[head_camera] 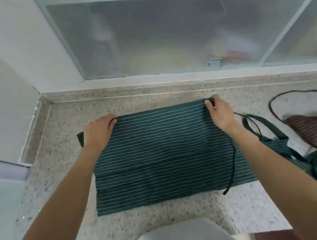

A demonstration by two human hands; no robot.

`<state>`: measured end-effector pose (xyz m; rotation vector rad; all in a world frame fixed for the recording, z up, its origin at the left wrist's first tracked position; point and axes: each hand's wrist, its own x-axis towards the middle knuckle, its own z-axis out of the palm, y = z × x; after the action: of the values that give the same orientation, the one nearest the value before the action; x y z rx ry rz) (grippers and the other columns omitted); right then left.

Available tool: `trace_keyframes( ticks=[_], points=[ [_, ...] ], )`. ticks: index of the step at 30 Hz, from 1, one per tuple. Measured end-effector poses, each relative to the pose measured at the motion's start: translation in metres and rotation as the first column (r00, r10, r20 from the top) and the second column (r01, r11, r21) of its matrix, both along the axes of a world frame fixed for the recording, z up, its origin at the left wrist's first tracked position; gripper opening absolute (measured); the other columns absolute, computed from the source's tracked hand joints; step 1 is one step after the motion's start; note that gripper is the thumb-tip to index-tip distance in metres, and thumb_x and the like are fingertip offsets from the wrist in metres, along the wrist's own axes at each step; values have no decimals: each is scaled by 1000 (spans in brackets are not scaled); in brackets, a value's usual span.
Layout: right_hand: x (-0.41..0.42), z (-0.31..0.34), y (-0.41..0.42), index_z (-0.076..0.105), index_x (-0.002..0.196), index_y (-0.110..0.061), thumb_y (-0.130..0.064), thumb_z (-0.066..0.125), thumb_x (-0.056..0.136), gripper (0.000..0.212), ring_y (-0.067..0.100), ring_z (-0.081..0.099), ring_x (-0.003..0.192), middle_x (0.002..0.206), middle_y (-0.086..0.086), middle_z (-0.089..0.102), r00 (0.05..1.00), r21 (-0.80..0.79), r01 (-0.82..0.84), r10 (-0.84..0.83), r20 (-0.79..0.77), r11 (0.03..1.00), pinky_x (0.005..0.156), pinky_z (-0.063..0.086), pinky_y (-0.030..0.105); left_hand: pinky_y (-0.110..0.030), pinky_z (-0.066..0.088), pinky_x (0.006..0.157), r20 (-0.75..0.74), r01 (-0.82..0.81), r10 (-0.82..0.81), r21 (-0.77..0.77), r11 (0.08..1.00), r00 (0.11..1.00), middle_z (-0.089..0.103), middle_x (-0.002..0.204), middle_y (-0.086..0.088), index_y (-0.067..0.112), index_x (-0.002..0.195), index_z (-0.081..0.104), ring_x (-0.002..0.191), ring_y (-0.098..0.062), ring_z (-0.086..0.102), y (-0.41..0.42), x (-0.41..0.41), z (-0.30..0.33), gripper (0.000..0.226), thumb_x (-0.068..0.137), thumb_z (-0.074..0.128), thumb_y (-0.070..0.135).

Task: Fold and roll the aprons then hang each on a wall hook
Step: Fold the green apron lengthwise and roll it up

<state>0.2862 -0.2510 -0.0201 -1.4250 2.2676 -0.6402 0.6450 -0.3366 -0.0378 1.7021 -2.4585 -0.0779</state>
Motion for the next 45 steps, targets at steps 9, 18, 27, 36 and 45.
trace_keyframes(
  ticks=[9,18,27,36,45],
  points=[
    [-17,-70,-57,38,124,-1,-30,30,102,37,24,49,58,74,10,56,986,386,-121,157,-63,914,44,29,31,-34,45,59,1,45,-47,314,948,999,68,92,-11,13,114,54,74,-30,63,-57,-14,-67,28,100,36,29],
    [-26,-89,-69,48,114,-6,-29,42,99,28,34,58,66,82,22,64,934,359,-48,170,-315,932,49,36,31,-21,30,45,31,66,-69,105,992,997,67,67,-6,12,89,66,49,-25,59,-55,-8,-85,14,91,57,23],
    [-25,-100,-87,55,101,-5,-24,52,96,20,32,61,72,86,17,66,923,351,21,117,-367,936,57,47,35,-24,36,46,-37,-14,15,45,999,999,64,66,-8,9,81,65,50,-26,58,-66,-17,-101,13,79,74,18],
    [-25,-98,-69,46,121,-11,-31,55,93,36,30,60,93,113,13,61,985,164,25,4,-173,986,63,47,33,-39,47,84,-185,96,-102,-41,995,978,66,99,-2,14,97,65,93,-23,60,-41,-47,-96,14,84,62,9],
    [-11,-85,105,53,116,-8,-44,66,83,50,32,55,98,107,12,57,961,232,208,-154,-232,950,81,49,43,-48,10,116,-39,315,-345,510,800,938,11,156,-6,27,148,14,143,-28,8,55,-165,-79,83,83,48,66]
  ],
)
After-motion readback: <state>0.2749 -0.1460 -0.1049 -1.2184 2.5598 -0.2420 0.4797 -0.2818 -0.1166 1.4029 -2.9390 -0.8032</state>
